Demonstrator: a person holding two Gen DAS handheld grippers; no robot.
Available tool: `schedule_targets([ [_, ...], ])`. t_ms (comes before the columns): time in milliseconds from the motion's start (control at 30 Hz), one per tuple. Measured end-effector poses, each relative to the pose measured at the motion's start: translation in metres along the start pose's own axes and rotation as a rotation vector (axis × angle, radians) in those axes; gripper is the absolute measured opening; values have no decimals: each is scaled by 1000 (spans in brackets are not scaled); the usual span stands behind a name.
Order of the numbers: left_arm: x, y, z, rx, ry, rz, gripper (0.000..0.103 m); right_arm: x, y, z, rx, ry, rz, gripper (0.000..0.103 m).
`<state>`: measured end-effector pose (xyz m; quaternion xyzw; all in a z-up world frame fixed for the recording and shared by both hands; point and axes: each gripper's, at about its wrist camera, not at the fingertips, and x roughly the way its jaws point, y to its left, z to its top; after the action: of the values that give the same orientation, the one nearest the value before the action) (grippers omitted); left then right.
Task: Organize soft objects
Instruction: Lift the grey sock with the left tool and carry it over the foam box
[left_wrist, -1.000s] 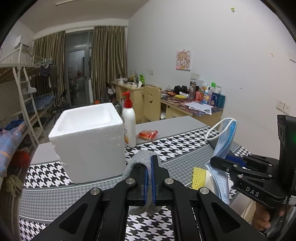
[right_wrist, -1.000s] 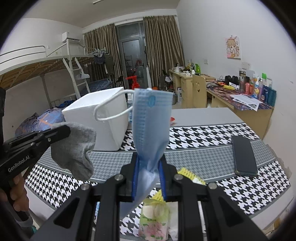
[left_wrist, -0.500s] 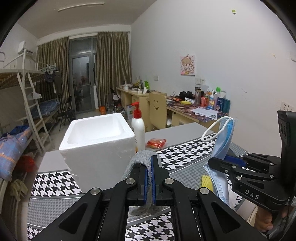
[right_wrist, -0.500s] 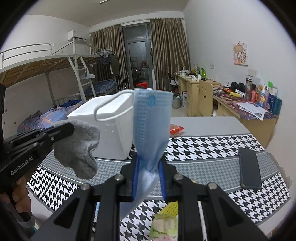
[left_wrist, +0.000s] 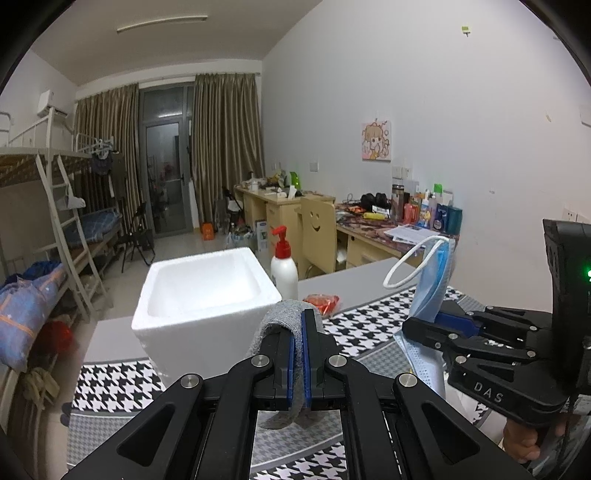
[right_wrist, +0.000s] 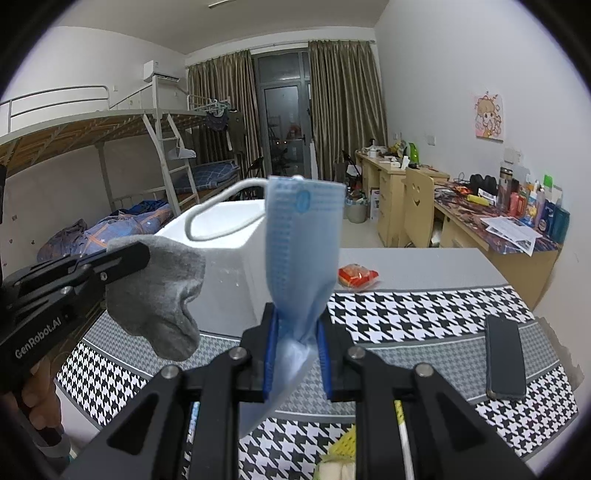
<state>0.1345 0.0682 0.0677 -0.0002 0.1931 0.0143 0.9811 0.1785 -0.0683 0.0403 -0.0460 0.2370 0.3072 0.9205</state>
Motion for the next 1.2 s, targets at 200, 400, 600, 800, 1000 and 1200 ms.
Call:
schedule_targets([
  [200,-3,2,8,-9,-14,-3,3,-1,5,9,-19,-11,8,24],
  [400,-3,5,15,-4,-25,15,3,-1,8,18,-29,-25,2,24],
  [600,-3,6,24,4,-42,29,3,-1,16,28,-37,-33,17,24],
  [800,-2,11,33,6,-61,51,3,-2,26,36,-60,-49,15,24],
  [1000,0,18,43,7,-86,75,3,2,30,48,-55,-47,14,24],
  [1200,5,27,49,2,-96,117,3,9,34,60,-67,-44,11,24],
])
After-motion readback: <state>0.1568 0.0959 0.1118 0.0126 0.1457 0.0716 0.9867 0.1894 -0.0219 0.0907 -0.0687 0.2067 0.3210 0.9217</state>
